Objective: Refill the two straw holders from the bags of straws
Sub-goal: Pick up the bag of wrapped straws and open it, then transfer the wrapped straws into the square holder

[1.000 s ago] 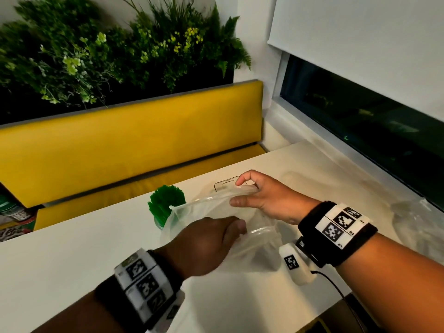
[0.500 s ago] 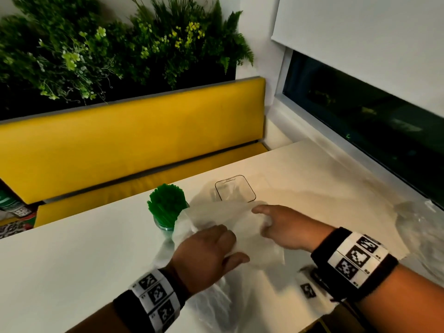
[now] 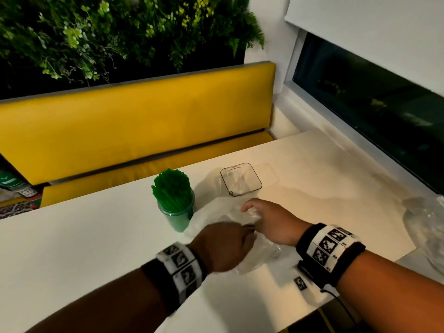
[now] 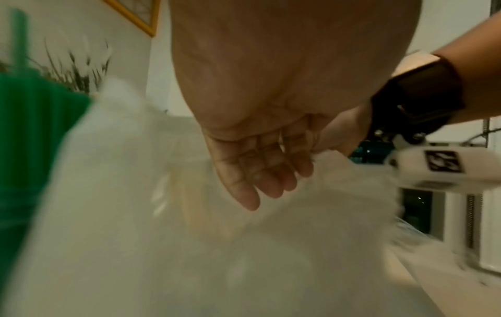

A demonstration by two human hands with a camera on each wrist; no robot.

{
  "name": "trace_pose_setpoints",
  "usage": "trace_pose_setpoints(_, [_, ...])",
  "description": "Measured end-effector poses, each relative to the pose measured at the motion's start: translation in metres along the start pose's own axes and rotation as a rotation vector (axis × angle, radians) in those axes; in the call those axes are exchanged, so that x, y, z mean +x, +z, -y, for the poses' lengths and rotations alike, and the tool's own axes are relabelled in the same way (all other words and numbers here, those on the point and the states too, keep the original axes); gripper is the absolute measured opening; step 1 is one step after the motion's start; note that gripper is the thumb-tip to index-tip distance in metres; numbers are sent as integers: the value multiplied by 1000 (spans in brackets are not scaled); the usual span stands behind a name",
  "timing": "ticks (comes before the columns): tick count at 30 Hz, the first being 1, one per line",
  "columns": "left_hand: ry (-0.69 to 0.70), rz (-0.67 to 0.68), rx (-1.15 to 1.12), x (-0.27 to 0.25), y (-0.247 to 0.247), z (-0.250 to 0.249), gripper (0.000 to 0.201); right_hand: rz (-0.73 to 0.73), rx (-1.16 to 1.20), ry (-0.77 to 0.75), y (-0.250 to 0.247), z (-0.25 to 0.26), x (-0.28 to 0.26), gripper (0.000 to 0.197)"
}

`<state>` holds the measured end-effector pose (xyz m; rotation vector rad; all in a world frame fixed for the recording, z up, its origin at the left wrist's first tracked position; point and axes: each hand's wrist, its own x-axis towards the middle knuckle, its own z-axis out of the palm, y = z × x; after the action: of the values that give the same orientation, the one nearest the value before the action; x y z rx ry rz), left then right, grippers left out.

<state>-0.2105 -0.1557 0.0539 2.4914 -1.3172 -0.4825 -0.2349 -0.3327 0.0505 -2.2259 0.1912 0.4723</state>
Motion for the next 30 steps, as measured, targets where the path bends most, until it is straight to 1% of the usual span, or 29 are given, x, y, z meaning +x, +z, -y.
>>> trace_pose_setpoints(1, [-28, -14, -36, 15, -3, 0, 41, -7, 25, -30, 1, -5, 4, 47])
trace_pose_setpoints(2, [-52, 14, -72, 27, -2, 0, 39, -24, 29, -52, 1, -7, 6, 46])
trace_pose_setpoints(3, [-79, 75, -97, 37, 2, 4, 35, -38, 23, -64, 0, -6, 4, 45])
trace_pose_setpoints(5, [-119, 212, -125, 48, 15, 12, 28, -75, 40, -28, -6, -3, -1, 40])
trace_pose_setpoints(6, [-144, 234, -123, 49, 21, 16, 28, -74, 47, -1, -8, -3, -4, 37])
trace_pose_setpoints(7, [-198, 223, -111, 49, 28, 21, 30, -59, 50, 7, -10, -4, -6, 34])
trace_pose_setpoints(8, [-256, 209, -86, 48, 33, 24, 32, -38, 40, 6, -11, -2, -8, 32])
trace_pose_setpoints(9, [-309, 204, -26, 48, 38, 23, 35, -14, 32, -5, -11, -2, -9, 33])
trace_pose_setpoints(10, [-333, 212, 66, 48, 40, 20, 37, 9, 21, -18, -11, 0, -10, 34])
trace_pose_setpoints(13, [-379, 343, 270, 54, 35, 2, 39, 58, 10, -80, -12, 2, -12, 36])
trace_pose_setpoints(15, [-352, 424, 294, 60, 32, -8, 44, 69, -6, -96, -12, 3, -13, 38])
trace_pose_setpoints(16, [-316, 439, 281, 62, 32, -11, 45, 66, -23, -99, -13, 3, -14, 40])
trace_pose_setpoints(18, [-265, 431, 231, 62, 36, -13, 47, 69, -43, -120, -14, 1, -17, 43])
trace_pose_setpoints(20, [-258, 392, 184, 60, 41, -10, 51, 63, -36, -135, -14, 0, -22, 46])
trace_pose_setpoints(22, [-217, 400, 210, 58, 43, -7, 51, -3, -13, -149, -16, -3, -24, 47])
trace_pose_setpoints(24, [-175, 454, 280, 57, 43, -5, 58, -109, -16, -169, -17, -8, -23, 48])
trace_pose_setpoints(26, [-161, 509, 333, 56, 46, -3, 64, -155, -34, -183, -17, -10, -22, 48])
trace_pose_setpoints(28, [-158, 516, 352, 57, 49, 0, 59, -172, -39, -206, -15, -9, -23, 43])
trace_pose_setpoints(30, [-161, 493, 325, 57, 49, -1, 55, -191, -37, -246, -12, -7, -27, 29])
